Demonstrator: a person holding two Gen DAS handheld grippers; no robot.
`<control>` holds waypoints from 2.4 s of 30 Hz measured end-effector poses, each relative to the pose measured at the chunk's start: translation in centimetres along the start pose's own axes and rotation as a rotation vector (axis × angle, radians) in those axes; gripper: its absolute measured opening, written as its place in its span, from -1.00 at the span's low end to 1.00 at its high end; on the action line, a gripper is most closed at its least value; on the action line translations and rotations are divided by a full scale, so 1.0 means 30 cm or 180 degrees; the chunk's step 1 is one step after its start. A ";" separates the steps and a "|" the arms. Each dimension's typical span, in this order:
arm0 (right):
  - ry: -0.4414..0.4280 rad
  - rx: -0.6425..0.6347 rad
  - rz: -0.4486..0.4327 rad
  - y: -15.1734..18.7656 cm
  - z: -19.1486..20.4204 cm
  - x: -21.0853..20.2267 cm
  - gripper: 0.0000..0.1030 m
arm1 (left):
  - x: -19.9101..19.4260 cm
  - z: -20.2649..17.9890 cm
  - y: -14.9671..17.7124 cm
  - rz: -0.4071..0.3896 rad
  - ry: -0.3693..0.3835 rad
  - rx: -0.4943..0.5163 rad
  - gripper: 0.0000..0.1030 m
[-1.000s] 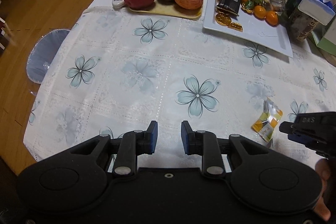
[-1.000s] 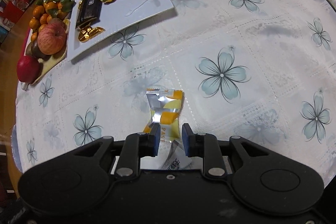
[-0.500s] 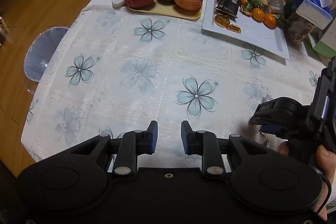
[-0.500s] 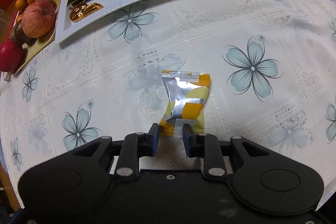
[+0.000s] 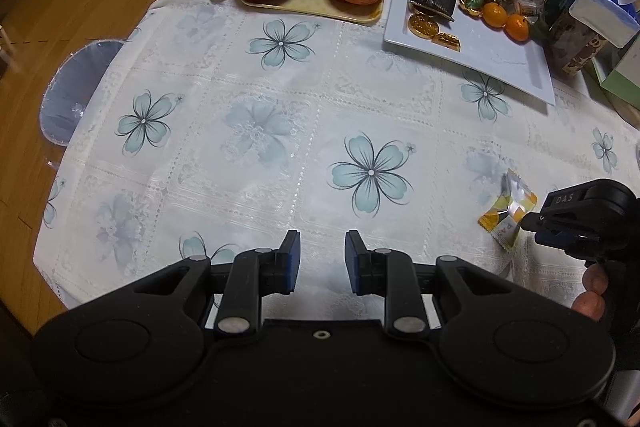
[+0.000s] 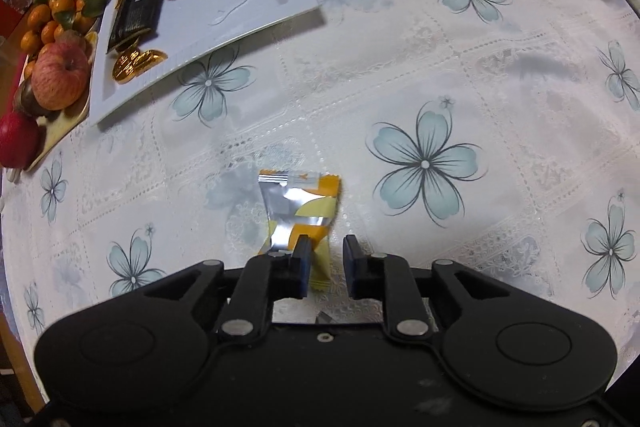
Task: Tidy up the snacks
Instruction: 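Grasp the yellow-silver pastry pack with the right tool while the left tool moves to the sesame strip, then grasp the white-grey sesame candy strip with the left tool while the right tool lifts the pastry pack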
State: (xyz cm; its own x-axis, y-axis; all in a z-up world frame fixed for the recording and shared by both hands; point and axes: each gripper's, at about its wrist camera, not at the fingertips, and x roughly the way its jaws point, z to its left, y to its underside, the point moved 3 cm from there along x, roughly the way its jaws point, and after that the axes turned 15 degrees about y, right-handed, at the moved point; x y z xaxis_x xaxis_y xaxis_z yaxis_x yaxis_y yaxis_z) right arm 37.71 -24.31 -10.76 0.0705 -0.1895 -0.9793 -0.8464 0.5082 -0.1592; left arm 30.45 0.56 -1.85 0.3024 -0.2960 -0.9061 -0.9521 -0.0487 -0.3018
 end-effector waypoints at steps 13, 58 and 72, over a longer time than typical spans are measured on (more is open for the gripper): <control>-0.0051 0.0212 0.0082 -0.029 0.082 0.054 -0.24 | 0.007 0.013 -0.004 0.0043 0.0031 -0.0077 -0.33; -0.0580 0.0533 0.0740 0.049 -0.462 -0.079 -0.40 | 0.275 -0.425 0.236 0.0412 0.0399 0.1720 -0.33; -0.0805 0.0482 0.0925 0.060 -0.445 -0.088 -0.39 | 0.282 -0.441 0.251 0.0376 0.0373 0.1884 -0.30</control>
State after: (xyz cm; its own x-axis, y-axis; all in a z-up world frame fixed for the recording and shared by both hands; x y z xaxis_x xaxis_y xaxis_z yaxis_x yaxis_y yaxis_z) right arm 28.95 -34.12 -6.78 -0.0164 0.1829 -0.9830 -0.7642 0.6317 0.1303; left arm 25.26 -14.95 -7.87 0.1574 -0.3716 -0.9150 -0.7820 0.5189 -0.3453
